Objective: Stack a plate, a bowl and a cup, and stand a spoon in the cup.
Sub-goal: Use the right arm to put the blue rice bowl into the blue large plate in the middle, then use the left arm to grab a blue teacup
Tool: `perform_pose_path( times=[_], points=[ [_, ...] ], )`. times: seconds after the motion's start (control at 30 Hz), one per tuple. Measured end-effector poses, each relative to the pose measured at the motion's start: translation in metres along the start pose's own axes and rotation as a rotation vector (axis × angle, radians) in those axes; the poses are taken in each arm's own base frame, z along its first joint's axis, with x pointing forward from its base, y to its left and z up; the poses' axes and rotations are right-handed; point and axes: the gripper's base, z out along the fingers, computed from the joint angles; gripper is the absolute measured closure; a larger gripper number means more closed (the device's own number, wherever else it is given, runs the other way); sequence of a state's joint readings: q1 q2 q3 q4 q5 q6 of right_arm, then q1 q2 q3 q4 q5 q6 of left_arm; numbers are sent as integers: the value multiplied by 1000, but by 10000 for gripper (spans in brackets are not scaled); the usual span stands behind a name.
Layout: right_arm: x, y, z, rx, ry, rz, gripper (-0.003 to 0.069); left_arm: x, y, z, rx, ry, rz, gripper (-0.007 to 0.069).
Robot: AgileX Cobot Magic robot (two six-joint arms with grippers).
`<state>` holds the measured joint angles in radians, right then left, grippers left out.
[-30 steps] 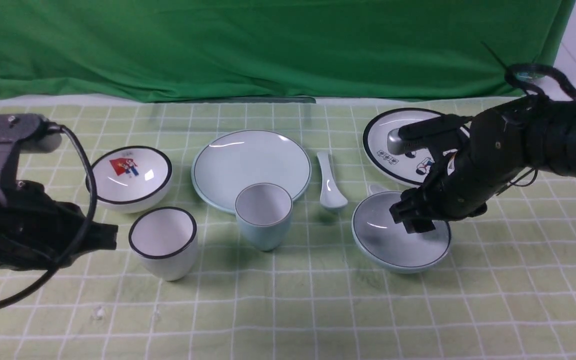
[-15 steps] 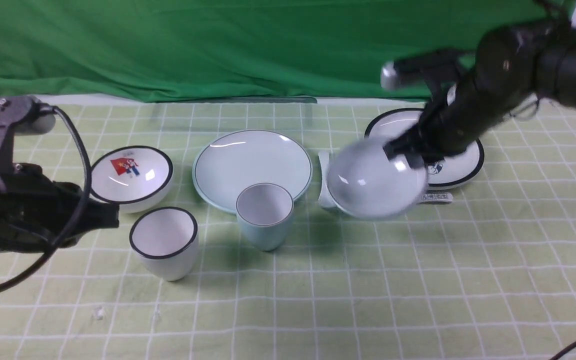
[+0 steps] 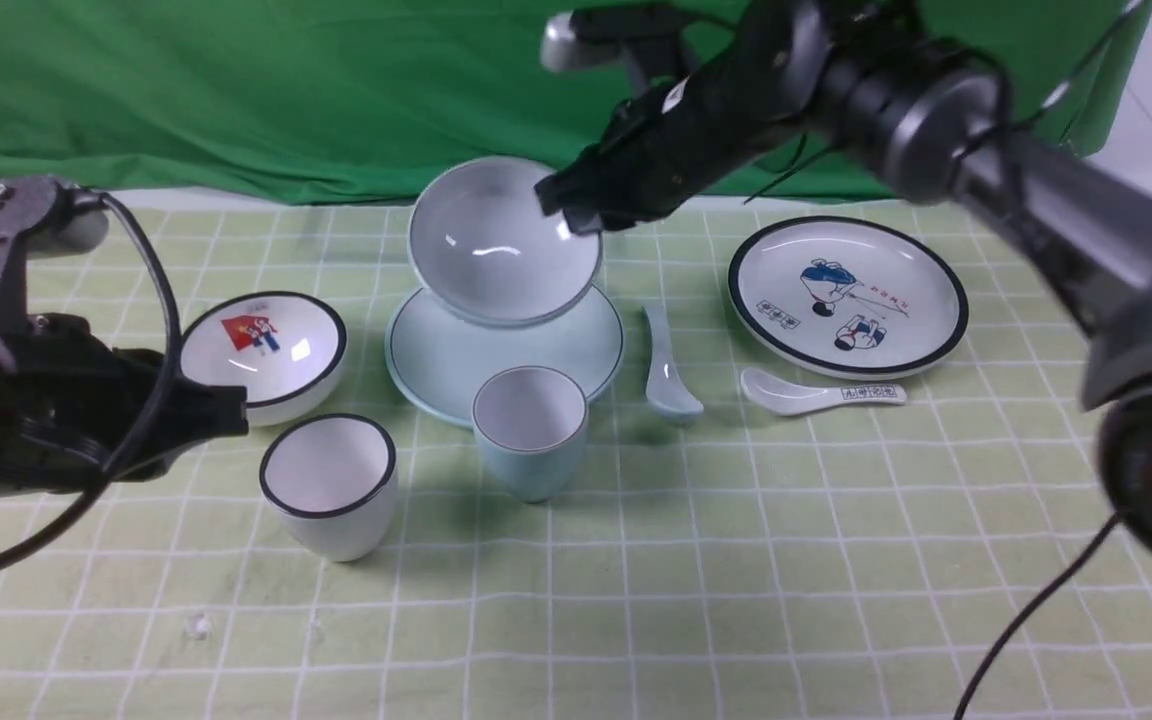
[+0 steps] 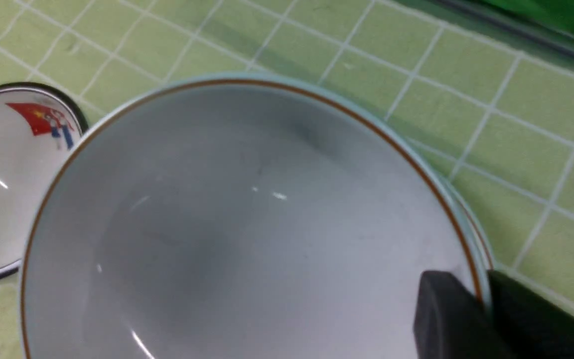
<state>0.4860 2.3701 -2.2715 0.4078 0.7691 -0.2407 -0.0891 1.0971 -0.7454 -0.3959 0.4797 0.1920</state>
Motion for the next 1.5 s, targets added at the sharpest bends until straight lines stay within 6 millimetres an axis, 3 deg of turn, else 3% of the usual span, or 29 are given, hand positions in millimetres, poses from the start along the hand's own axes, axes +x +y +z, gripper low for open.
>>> perform_pose_path(
  times=[0.17, 0.43, 0.63, 0.73, 0.83, 0.9, 0.97, 1.17, 1.27, 1.4, 1.5],
  points=[
    [16, -8, 25, 14, 64, 18, 566, 1, -1, 0, 15, 8, -23, 633],
    [20, -1, 32, 9, 67, 10, 528, -3, -9, 9, 85, 36, 52, 632],
    [19, 6, 33, -5, 61, 9, 456, -25, -46, 40, 190, 109, 190, 606],
    [22, 6, 32, -10, 97, 6, 366, -38, -72, 69, 200, 184, 283, 548],
    [23, 5, 25, -18, 143, 7, 333, -42, -86, 88, 176, 237, 334, 492],
    [19, -5, 6, -8, 207, 4, 320, -47, -97, 115, 131, 282, 393, 402],
    [14, -13, -8, 6, 224, 2, 318, -48, -100, 128, 114, 305, 409, 355],
    [3, -25, -52, 17, 288, -53, 318, -42, -99, 170, 57, 406, 404, 291],
    [1, -24, -58, 20, 293, -68, 318, -35, -96, 183, 37, 442, 414, 324],
    [1, -24, -58, 20, 290, -73, 318, -30, -93, 192, 20, 468, 429, 453],
    [-1, -25, -58, 25, 273, -76, 318, -35, -95, 189, 24, 468, 449, 603]
  ],
)
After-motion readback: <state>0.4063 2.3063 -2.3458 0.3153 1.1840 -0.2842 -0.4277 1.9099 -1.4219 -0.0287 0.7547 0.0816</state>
